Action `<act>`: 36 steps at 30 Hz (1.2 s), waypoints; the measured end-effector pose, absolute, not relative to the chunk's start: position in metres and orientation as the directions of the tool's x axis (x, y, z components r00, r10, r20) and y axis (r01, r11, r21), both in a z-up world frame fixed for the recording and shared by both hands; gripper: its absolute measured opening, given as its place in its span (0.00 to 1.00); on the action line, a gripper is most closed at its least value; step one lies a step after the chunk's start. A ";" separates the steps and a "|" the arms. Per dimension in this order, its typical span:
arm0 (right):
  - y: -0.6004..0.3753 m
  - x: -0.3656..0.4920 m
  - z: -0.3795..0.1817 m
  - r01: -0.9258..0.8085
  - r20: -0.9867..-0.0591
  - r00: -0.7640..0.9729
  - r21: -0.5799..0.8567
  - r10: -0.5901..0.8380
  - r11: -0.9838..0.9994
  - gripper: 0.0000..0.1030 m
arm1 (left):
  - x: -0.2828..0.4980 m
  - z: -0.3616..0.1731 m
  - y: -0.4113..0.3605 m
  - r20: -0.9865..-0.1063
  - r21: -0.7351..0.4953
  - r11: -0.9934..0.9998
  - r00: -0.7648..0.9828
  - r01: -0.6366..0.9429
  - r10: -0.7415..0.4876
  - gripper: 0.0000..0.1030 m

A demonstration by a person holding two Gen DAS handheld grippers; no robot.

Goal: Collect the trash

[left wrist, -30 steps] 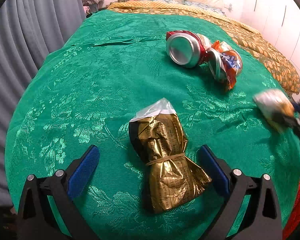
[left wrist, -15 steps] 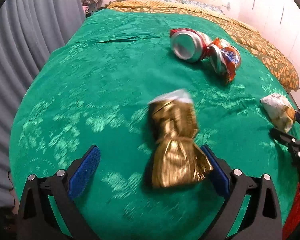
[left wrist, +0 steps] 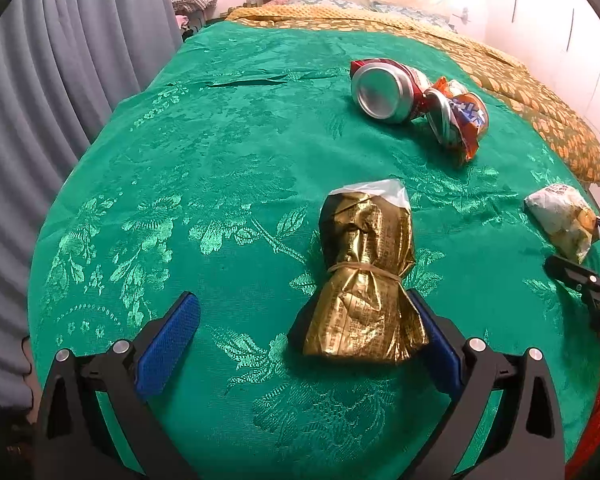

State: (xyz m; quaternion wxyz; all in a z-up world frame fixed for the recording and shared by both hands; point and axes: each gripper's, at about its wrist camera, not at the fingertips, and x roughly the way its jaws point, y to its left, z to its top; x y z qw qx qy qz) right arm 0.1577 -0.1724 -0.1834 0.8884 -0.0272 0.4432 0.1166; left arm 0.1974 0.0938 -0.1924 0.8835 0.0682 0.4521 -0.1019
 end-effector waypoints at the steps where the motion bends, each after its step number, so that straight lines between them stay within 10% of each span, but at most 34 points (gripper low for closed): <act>1: -0.173 0.158 -0.183 -0.231 -0.793 0.582 0.054 0.182 0.972 0.95 | 0.197 -0.192 0.094 -0.813 0.028 0.970 0.570 0.242 -0.119 0.96; 36: -0.201 0.146 -0.165 -0.210 -0.768 0.571 0.203 0.289 0.956 0.95 | 0.197 -0.189 0.096 -0.818 -0.014 0.961 0.550 0.277 -0.170 0.95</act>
